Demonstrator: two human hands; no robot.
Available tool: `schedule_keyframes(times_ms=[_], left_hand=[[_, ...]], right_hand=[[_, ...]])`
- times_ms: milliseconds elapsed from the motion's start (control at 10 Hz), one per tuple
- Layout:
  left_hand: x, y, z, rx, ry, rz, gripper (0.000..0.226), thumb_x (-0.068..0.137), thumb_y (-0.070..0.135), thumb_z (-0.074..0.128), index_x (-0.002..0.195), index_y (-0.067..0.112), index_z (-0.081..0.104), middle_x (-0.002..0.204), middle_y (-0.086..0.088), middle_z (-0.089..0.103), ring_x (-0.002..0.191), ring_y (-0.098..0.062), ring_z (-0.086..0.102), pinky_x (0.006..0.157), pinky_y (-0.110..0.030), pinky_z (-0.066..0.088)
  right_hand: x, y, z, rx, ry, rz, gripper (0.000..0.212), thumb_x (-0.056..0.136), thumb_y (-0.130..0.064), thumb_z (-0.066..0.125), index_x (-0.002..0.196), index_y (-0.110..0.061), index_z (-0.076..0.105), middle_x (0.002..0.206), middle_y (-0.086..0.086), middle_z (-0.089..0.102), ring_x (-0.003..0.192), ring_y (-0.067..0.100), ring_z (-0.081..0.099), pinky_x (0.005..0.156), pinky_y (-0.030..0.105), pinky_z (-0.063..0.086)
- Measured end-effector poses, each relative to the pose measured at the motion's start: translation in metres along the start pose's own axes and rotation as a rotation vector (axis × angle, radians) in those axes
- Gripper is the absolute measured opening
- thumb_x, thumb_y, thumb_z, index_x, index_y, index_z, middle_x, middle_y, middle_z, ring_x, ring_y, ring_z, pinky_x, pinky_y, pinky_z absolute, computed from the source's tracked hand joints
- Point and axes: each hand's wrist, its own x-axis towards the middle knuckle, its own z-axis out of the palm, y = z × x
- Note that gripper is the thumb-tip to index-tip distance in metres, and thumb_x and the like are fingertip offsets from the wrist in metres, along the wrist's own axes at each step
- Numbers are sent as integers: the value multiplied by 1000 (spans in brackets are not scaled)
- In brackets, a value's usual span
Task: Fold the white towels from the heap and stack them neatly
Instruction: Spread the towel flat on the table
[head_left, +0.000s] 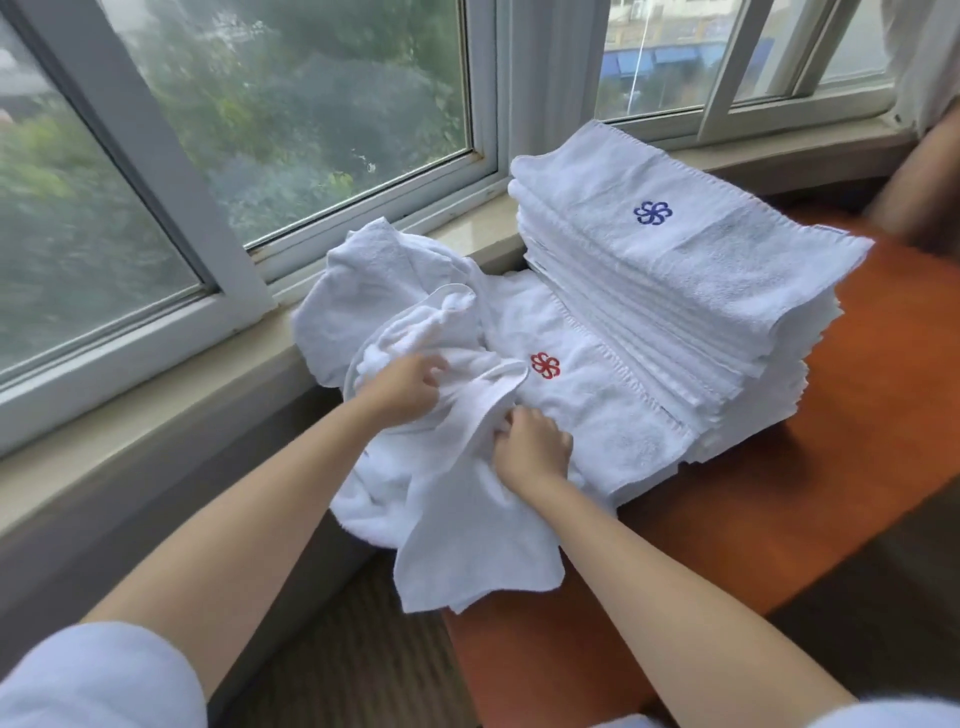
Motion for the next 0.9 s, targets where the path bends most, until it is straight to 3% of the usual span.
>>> schedule_keyframes(times_ms=[100, 200, 300, 400, 500, 600, 700, 800, 900], left_hand=[[-15, -13, 15, 22, -161, 54, 71, 85, 14, 59, 148, 29, 30, 128, 0, 53, 117, -23, 53, 99, -35, 45], [-18, -14, 30, 63, -91, 91, 111, 77, 16, 74, 153, 34, -3, 136, -14, 43, 123, -34, 45, 96, -37, 44], [-19, -8, 40, 40, 40, 68, 125, 70, 32, 83, 150, 42, -14, 139, -20, 27, 134, -37, 27, 105, -42, 36], [-21, -4, 44, -123, 289, 63, 116, 68, 35, 84, 151, 43, 3, 139, -11, 23, 133, -32, 23, 107, -45, 32], [-22, -3, 39, -129, 529, 126, 84, 77, 35, 76, 147, 39, 30, 144, -5, 23, 132, -29, 22, 109, -47, 30], [-33, 0, 42, 56, 355, 314, 68, 83, 24, 69, 144, 30, 40, 150, 6, 19, 138, -23, 17, 113, -45, 24], [-51, 4, 50, -65, -5, 192, 23, 87, 24, 67, 109, 26, 63, 99, 23, 61, 96, -9, 56, 79, -5, 40], [-59, 5, 48, -505, -183, -42, 15, 80, 32, 71, 75, 20, 64, 61, 15, 59, 60, -5, 56, 52, -12, 41], [-67, 3, 46, -936, -202, -169, 26, 67, 21, 68, 88, 7, 63, 78, -4, 70, 70, -15, 67, 67, -29, 55]], right_hand=[[-21, -2, -16, 300, 399, -107, 17, 97, -11, 47, 108, 0, 55, 113, 15, 57, 107, 33, 53, 90, 41, 41], [-46, -6, -50, 808, 729, -118, 10, 94, -10, 48, 101, -7, 54, 107, 7, 56, 100, 18, 56, 83, 26, 46], [-55, -17, -91, 1451, 653, -95, 36, 96, -18, 37, 71, -40, 50, 82, -19, 56, 74, -4, 53, 67, 11, 44], [-58, -12, -113, 1598, 740, -183, 35, 99, -5, 33, 73, -26, 40, 72, -14, 54, 67, 2, 49, 64, 14, 44], [-61, -1, -102, 1261, 782, -248, 25, 92, -2, 44, 86, -24, 36, 78, -10, 47, 68, 4, 41, 65, 23, 40], [-56, 4, -84, 1173, 499, -240, 15, 81, -12, 41, 82, -25, 48, 68, -23, 54, 62, -3, 44, 58, 13, 36], [-37, 20, -67, 807, 262, 31, 19, 85, -28, 45, 93, -17, 57, 79, -10, 60, 80, 15, 54, 64, 24, 36], [-21, 52, -55, 726, -235, 98, 21, 92, -23, 56, 112, -19, 55, 108, 1, 62, 103, 20, 59, 79, 31, 47], [-18, 71, -40, 775, -619, -186, 72, 79, -14, 72, 139, -37, 39, 140, -8, 41, 126, 6, 44, 101, 28, 44]])
